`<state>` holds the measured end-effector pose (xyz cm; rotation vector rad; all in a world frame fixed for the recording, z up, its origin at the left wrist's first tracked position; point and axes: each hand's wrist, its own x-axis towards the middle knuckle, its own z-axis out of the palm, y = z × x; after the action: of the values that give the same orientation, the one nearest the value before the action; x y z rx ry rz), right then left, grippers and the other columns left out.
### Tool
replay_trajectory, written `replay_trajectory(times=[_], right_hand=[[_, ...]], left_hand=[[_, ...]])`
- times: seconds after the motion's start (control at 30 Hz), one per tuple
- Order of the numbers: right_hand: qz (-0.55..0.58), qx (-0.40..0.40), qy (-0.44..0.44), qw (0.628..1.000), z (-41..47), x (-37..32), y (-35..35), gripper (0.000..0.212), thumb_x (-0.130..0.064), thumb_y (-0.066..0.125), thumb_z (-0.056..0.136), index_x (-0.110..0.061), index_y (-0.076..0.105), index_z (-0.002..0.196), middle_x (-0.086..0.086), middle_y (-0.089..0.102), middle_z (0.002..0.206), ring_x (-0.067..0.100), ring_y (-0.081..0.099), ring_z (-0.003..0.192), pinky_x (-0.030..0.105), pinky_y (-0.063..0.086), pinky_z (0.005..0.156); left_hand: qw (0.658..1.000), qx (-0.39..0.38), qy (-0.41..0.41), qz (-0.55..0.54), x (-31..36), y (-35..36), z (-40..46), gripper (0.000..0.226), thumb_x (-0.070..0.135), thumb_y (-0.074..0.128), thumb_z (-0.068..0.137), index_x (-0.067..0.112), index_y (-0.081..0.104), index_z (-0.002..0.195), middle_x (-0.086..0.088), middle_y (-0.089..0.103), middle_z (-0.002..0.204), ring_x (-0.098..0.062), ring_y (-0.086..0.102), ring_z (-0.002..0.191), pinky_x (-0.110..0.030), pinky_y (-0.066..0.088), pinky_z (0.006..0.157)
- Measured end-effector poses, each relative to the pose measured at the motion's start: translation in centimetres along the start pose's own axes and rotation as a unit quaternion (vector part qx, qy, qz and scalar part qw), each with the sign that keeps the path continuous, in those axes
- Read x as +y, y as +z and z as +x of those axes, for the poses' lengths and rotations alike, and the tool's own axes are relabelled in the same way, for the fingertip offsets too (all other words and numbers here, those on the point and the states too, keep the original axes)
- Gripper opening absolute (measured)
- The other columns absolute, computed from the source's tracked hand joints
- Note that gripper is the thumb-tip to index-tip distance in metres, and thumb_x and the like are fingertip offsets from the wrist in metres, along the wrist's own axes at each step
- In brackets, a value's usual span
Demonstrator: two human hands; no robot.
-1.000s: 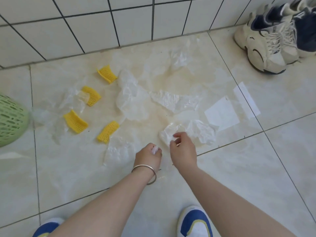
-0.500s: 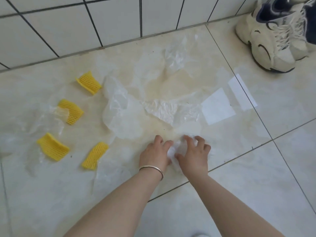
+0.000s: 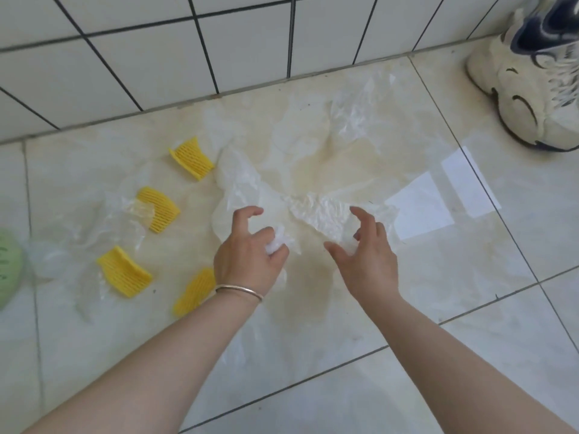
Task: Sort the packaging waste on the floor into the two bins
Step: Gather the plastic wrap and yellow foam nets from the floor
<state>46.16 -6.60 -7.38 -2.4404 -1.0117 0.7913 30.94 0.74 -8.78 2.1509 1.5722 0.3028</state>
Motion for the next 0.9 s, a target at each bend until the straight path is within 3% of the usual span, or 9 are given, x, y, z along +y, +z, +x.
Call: replay_trajectory(times=[0.1,0.23,0.3,0.37,0.53,0.6,0.7,0.83,0.9], right_hand=[[-0.062,0.014,0.004,0.998,2.1,-0.8,0.3,0.076,-0.044,0.059,0.086,-0.042,0.013,0.146,0.001,0.029,0.144,0.030,0.062,0.098,0.027,0.040,0.069],[-0.138,-0.035,0.039,0.989,3.7,-0.9,1.9,0.073,-0.045,0.052,0.091,-0.043,0.005,0.147,0.005,0.013,0.154,0.033,0.063,0.097,0.028,0.040,0.066],[-0.145,-0.035,0.066,0.987,3.7,-0.5,3.0,0.066,-0.040,0.050,0.092,-0.041,0.012,0.146,0.005,0.014,0.152,0.031,0.063,0.089,0.027,0.040,0.062],[-0.124,-0.023,0.076,0.989,3.1,0.0,4.1,0.051,-0.030,0.047,0.093,-0.037,0.030,0.140,0.003,0.023,0.141,0.029,0.058,0.075,0.028,0.040,0.060],[-0.111,-0.024,0.022,0.993,1.2,0.5,5.9,0.017,-0.022,0.037,0.097,-0.016,0.053,0.101,0.005,0.048,0.102,0.029,0.048,0.072,0.030,0.034,0.062],[-0.055,-0.012,0.048,0.997,1.4,-0.2,5.7,0.031,-0.033,0.037,0.098,-0.013,0.045,0.075,0.003,0.048,0.082,0.026,0.047,0.070,0.032,0.033,0.061],[0.119,0.025,0.147,0.982,1.8,-2.2,4.6,0.048,-0.041,0.043,0.094,-0.011,0.036,0.057,0.003,0.039,0.057,0.022,0.038,0.056,0.033,0.028,0.055],[0.365,0.009,0.241,0.899,1.6,-5.7,3.5,0.018,-0.013,0.052,0.080,-0.011,0.041,0.065,0.007,0.028,0.065,0.021,0.026,0.063,0.028,0.020,0.053],[0.433,-0.034,0.239,0.869,1.0,-7.6,2.9,0.012,-0.005,0.050,0.077,-0.013,0.046,0.069,0.008,0.032,0.070,0.020,0.031,0.064,0.026,0.022,0.052]], left_hand=[[0.999,-0.006,-0.023,0.041,-0.9,-1.5,3.3,0.014,0.031,0.064,0.077,0.018,0.069,0.075,0.002,0.031,0.151,-0.029,0.065,0.078,-0.028,0.036,0.060],[0.984,-0.113,-0.049,0.131,-2.4,-0.7,6.6,0.024,0.036,0.052,0.086,0.024,0.066,0.102,0.006,0.005,0.159,-0.026,0.060,0.104,-0.028,0.038,0.072],[0.975,-0.166,-0.044,0.141,-3.2,0.2,7.0,0.026,0.035,0.050,0.088,0.024,0.064,0.107,0.006,0.013,0.157,-0.025,0.058,0.109,-0.028,0.039,0.076],[0.978,-0.163,-0.018,0.131,-3.8,1.1,6.9,0.026,0.033,0.050,0.089,0.021,0.063,0.107,0.006,0.029,0.147,-0.024,0.057,0.109,-0.029,0.039,0.075],[0.979,-0.152,0.036,0.128,-3.6,1.8,5.9,0.026,0.030,0.050,0.089,0.018,0.057,0.110,-0.004,0.051,0.120,-0.027,0.054,0.106,-0.031,0.037,0.072],[0.986,-0.147,0.013,0.077,-2.7,1.4,5.6,0.026,0.029,0.052,0.087,0.017,0.051,0.110,-0.005,0.055,0.115,-0.030,0.055,0.104,-0.032,0.038,0.072],[0.986,-0.118,-0.085,-0.086,-1.0,0.3,5.3,0.027,0.024,0.056,0.084,0.017,0.041,0.104,-0.006,0.054,0.095,-0.034,0.056,0.096,-0.034,0.038,0.071],[0.952,-0.111,-0.160,-0.238,1.2,-2.1,4.2,0.041,0.017,0.053,0.081,0.024,0.046,0.121,-0.004,0.055,0.101,-0.031,0.055,0.100,-0.034,0.046,0.085],[0.922,-0.115,-0.190,-0.317,2.1,-3.4,3.4,0.040,0.024,0.053,0.074,0.031,0.056,0.113,-0.003,0.063,0.105,-0.027,0.059,0.100,-0.035,0.049,0.089]])
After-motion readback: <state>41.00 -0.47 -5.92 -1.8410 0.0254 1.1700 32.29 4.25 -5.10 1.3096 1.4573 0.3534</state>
